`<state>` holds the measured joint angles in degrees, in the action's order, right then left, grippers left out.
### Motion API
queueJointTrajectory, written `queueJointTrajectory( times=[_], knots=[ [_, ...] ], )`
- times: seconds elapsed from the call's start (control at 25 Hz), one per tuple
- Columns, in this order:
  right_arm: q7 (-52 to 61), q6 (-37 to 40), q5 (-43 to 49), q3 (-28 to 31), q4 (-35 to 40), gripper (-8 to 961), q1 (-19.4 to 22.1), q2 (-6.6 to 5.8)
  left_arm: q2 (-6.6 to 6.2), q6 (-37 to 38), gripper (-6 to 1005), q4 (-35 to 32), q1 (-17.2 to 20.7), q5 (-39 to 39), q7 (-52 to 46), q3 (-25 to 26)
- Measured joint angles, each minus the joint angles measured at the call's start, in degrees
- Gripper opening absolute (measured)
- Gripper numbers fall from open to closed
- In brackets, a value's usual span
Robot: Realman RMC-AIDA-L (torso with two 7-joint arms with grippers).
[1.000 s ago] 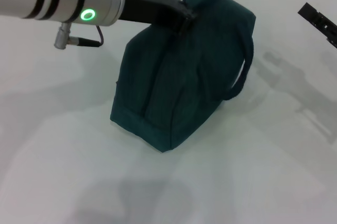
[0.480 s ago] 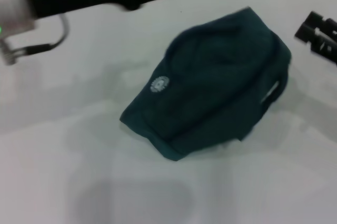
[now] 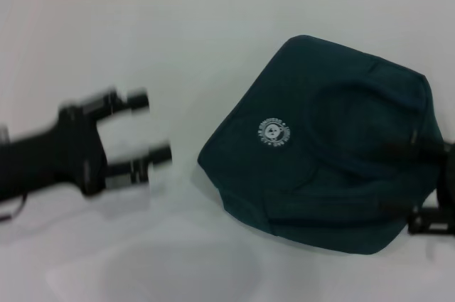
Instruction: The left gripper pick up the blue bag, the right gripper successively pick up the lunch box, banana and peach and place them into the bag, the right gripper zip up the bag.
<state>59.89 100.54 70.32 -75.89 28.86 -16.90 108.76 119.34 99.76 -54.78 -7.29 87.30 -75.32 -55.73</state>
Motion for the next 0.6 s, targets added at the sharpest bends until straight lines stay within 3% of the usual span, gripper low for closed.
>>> queueJointTrajectory(
  times=[0.32, 0.6],
  knots=[
    [-3.91, -7.43, 4.82, 0.05, -1.41, 859, 2.39, 2.54, 0.0, -2.39, 870, 11.78, -0.94, 8.3, 9.38, 0.08],
    [-5.91, -8.96, 5.12, 0.04, -2.24, 858, 2.53, 2.5, -0.16, -2.21, 869, 13.05, -1.15, 9.74, 11.8, 0.13]
  ],
)
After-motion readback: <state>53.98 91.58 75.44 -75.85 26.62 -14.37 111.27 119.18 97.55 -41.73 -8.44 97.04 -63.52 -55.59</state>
